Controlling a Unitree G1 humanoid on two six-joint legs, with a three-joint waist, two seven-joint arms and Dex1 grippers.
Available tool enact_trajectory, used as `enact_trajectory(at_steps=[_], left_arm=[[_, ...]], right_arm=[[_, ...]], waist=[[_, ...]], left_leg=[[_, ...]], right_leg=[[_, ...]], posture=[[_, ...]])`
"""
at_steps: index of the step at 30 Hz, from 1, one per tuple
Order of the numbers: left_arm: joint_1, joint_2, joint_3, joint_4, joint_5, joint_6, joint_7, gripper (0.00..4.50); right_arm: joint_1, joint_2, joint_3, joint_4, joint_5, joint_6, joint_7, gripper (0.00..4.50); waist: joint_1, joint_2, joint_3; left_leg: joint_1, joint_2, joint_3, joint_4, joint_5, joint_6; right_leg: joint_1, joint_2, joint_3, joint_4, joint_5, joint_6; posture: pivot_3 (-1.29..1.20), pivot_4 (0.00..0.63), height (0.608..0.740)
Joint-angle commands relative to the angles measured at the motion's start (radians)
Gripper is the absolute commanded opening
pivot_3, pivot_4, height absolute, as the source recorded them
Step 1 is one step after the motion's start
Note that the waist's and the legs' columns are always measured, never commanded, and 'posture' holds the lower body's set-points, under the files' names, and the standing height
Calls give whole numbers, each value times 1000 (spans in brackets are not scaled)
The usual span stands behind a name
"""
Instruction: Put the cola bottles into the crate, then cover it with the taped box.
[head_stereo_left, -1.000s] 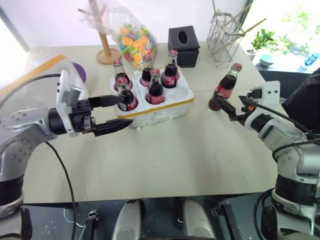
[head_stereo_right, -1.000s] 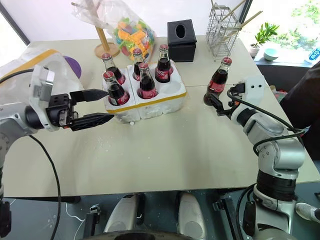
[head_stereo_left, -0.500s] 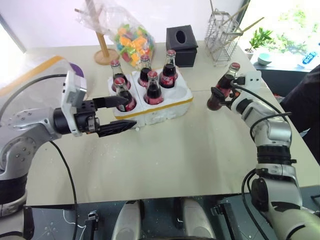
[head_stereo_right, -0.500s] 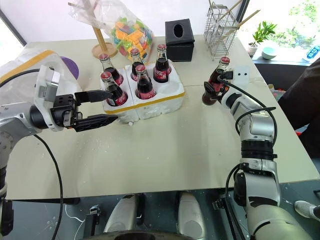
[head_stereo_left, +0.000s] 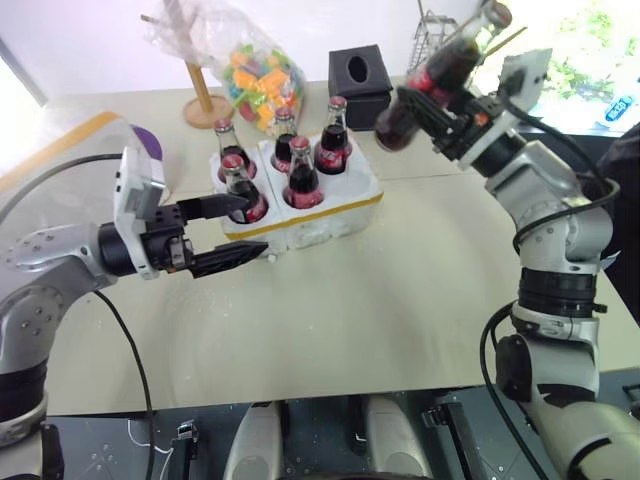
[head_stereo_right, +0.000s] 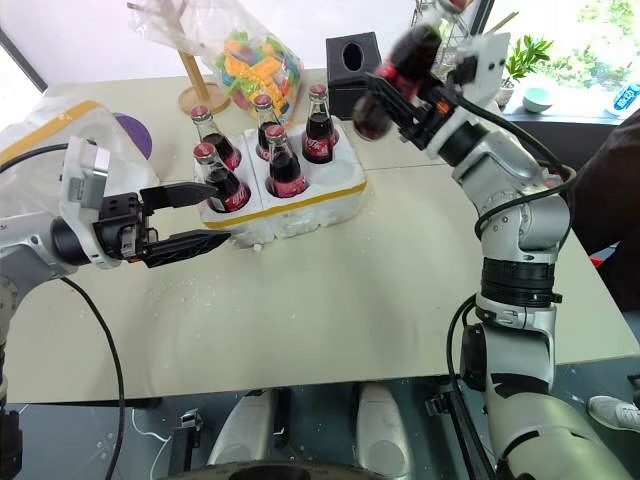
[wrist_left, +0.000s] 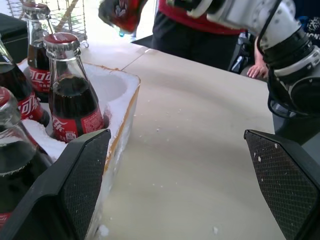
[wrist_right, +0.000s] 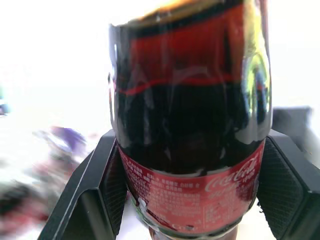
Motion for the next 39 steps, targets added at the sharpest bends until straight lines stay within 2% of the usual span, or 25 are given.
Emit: enact_trajectory(at_steps=[1,12,18,20,21,22,25,29,32,34,39], left_arm=[[-9,8,24,-24,-12,-12,5,4500],[-2,9,35,-31,-12,-18,12,4500],[4,12,40,-30,-10,-20,15,4500],[14,18,48,-28,-7,-20,12,4500],[18,20,51,-27,-6,-19,11,4500],[38,42,76,-23,1,-16,2,4500],[132,128,209,-7,7,5,-52,4500],[298,231,420,49,55,25,-158,4500],[454,304,600,150,173,6,-284,4500],[543,358,698,280,293,-53,-365,4500],[702,471,794,625,577,-319,-525,4500]], right_arm=[[-5,15,61,-28,-13,8,14,2782],[16,42,266,212,-280,-134,9,2782],[-19,49,313,370,-358,-145,35,2782],[-32,50,308,397,-357,-126,45,3817],[-35,49,306,402,-360,-128,49,4045],[-34,30,297,361,-346,-112,75,4446],[-14,-53,218,161,-219,27,167,4446],[31,-201,110,-73,-38,212,275,4446],[54,-309,5,-191,105,338,325,4446],[69,-377,-64,-236,188,401,352,4446],[120,-500,-155,-336,361,497,429,4446]], waist=[[2,0,0],[0,-1,0],[0,-1,-1],[0,-1,-1],[-1,-1,-1],[0,-1,-1],[2,-1,0],[3,-1,0],[-1,-1,0],[-3,-1,0],[-1,-1,0]], left_leg=[[0,0,0,0,0,0],[-2,-1,0,1,0,0],[-2,-1,0,2,0,0],[0,-1,1,2,0,0],[2,-1,1,2,0,0],[4,-1,1,2,0,0],[7,-1,1,1,0,0],[0,-1,1,0,0,0],[-2,-1,2,-2,-1,0],[-1,0,3,-2,-1,0],[0,0,4,-2,-1,0]], right_leg=[[0,0,0,0,0,0],[0,-1,0,-1,0,0],[0,-1,0,-1,0,0],[2,-1,0,-1,0,0],[4,-1,0,-1,1,-1],[6,-1,0,-1,0,-1],[8,-1,0,-2,-2,-5],[1,-2,0,-2,-1,-1],[-2,-2,0,-3,-1,-2],[-2,-1,0,-3,-2,-4],[-3,-3,0,-4,-4,-6]], posture=[[0,150,740],[0,150,740],[0,150,740],[0,150,740],[0,150,740],[0,150,740],[0,150,740],[0,150,740],[0,150,740],[0,150,740],[0,150,740]])
